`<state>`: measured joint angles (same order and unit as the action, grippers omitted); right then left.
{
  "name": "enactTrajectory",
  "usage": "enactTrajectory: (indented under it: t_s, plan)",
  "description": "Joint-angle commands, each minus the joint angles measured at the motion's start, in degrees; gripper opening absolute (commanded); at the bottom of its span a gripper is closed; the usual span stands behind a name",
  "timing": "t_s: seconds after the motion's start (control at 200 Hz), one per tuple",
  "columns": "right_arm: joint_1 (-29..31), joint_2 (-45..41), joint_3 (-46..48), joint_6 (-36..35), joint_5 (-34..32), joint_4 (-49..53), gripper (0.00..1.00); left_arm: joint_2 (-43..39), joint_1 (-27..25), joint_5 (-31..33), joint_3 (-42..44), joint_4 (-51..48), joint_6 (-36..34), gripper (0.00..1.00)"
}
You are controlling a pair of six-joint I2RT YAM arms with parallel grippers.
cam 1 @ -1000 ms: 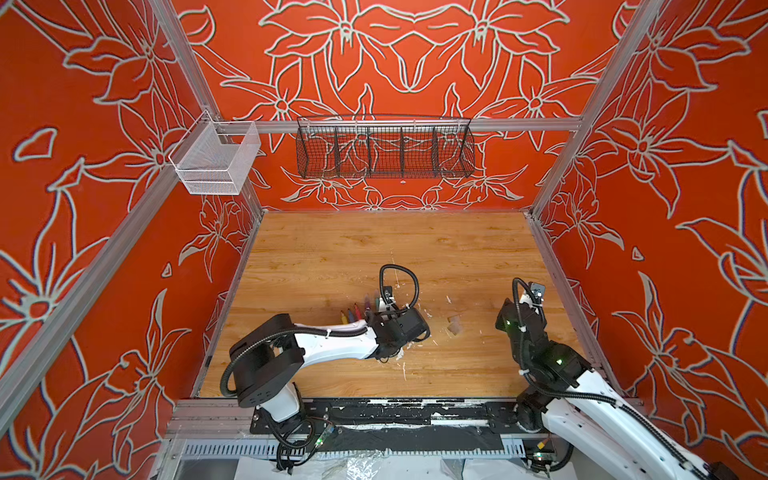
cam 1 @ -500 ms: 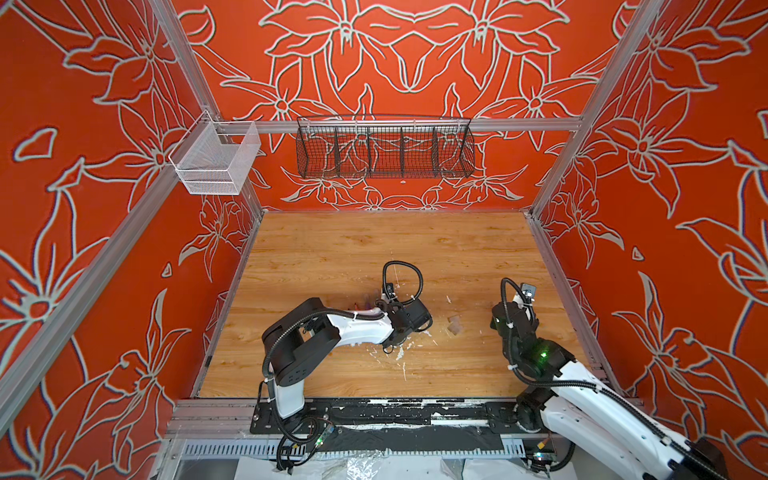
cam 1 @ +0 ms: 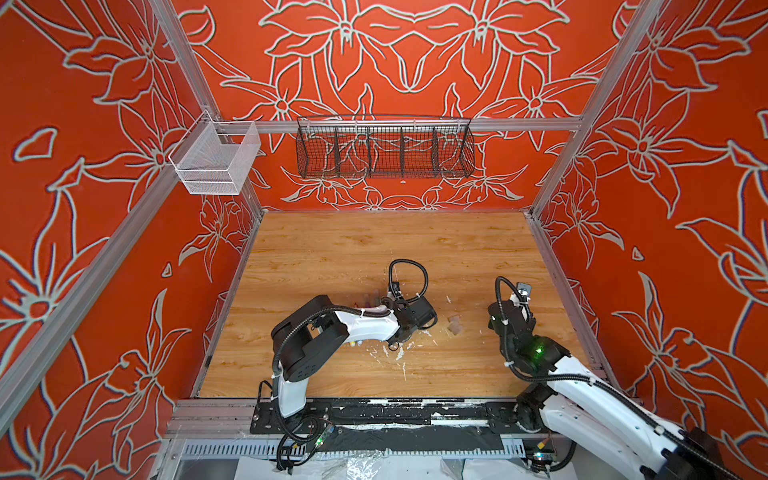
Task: Insert the pens into the pen caps
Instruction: 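Open the left gripper and lift it away from the markers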
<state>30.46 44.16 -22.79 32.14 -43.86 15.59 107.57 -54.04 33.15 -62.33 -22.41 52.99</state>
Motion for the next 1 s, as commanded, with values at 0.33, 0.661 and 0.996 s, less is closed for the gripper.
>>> enactTrajectory:
  t_s: [0.33,0.661,0.996]
  plan:
    - [-0.20,0.39,-1.80,1.06,0.22,0.03,0.50,-9.83,0.25,4.69,-4.37,-10.06,-2.47,0.35]
    - [-0.19,0.49,-1.88,1.62,0.60,0.55,0.50,-30.45,2.98,3.65,12.53,-10.30,2.47,0.33]
    - [-0.18,2.08,-2.53,1.85,1.02,0.91,0.50,-30.77,6.34,-3.06,20.25,-4.97,2.34,0.31]
